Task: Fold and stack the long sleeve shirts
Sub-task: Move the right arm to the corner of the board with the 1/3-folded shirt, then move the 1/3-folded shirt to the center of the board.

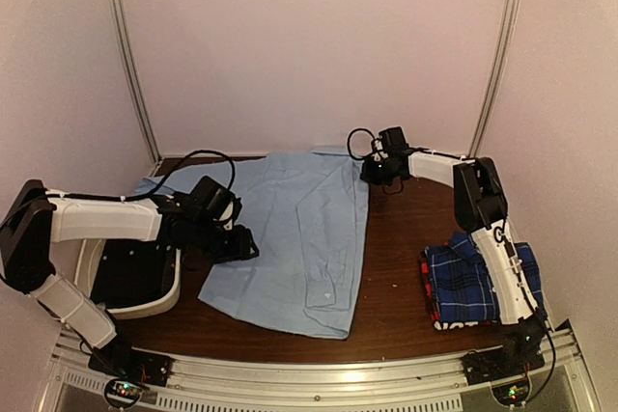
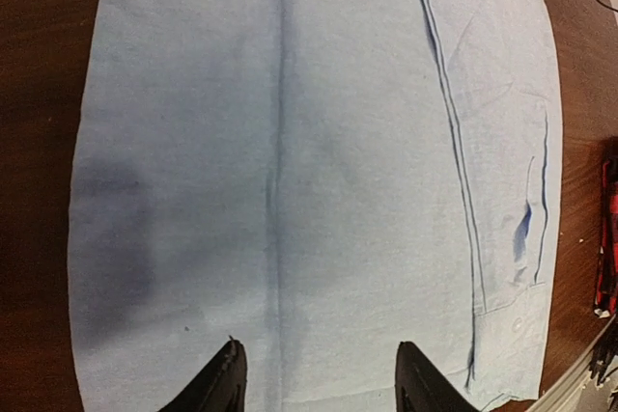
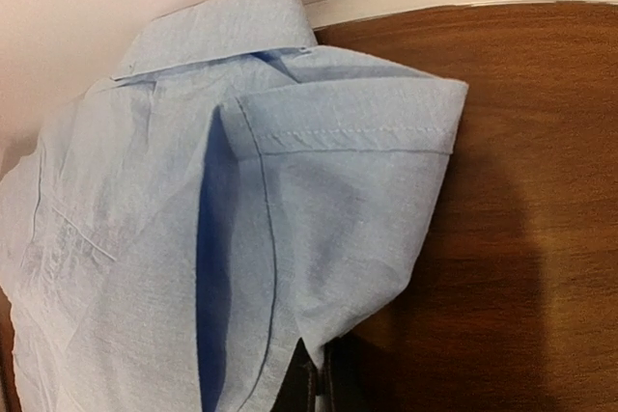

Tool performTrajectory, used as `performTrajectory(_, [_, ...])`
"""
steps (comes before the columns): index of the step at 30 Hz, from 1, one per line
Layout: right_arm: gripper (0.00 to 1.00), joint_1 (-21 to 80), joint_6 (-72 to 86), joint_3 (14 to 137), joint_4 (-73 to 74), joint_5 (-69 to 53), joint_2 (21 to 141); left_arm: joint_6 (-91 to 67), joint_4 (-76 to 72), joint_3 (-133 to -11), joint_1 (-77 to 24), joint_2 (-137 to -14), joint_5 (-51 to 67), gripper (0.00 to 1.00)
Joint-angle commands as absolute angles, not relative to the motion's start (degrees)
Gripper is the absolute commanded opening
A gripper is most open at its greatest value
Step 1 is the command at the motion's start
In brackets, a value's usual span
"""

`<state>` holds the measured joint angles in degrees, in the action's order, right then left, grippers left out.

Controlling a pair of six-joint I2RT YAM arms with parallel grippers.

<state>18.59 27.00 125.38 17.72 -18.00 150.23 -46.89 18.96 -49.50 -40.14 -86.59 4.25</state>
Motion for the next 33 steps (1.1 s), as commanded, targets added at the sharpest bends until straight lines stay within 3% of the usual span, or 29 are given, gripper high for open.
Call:
performTrajectory(1, [0.0,15.56,24.79,126.25,22.89,-17.02,151.14,-47.22,16.51,-52.26,-40.51,-87.12,3.71,0.53])
performTrajectory(5, [0.0,13.72,24.36,126.36,24.04,-17.34,151.03,-47.03,18.19,-53.52,-40.52,-87.29,2.45,0.54])
performTrajectory(8, [0.06,13.54,23.64,126.4,25.25,-17.34,150.02,-46.55,19.83,-54.34,-40.44,-87.15,0.9,0.54])
performTrajectory(16, [0.48,14.77,20.97,123.44,28.32,-15.67,142.84,-44.74,22.01,-55.28,-39.09,-85.68,-2.11,0.55])
performTrajectory(22, [0.72,18.14,18.75,115.39,28.86,-12.52,133.32,-43.71,22.61,-54.28,-36.64,-82.92,-2.77,0.55])
performTrajectory(33, [0.78,27.91,18.66,90.98,24.69,-8.06,113.88,-40.76,23.06,-51.36,-32.7,-79.81,-1.47,0.55])
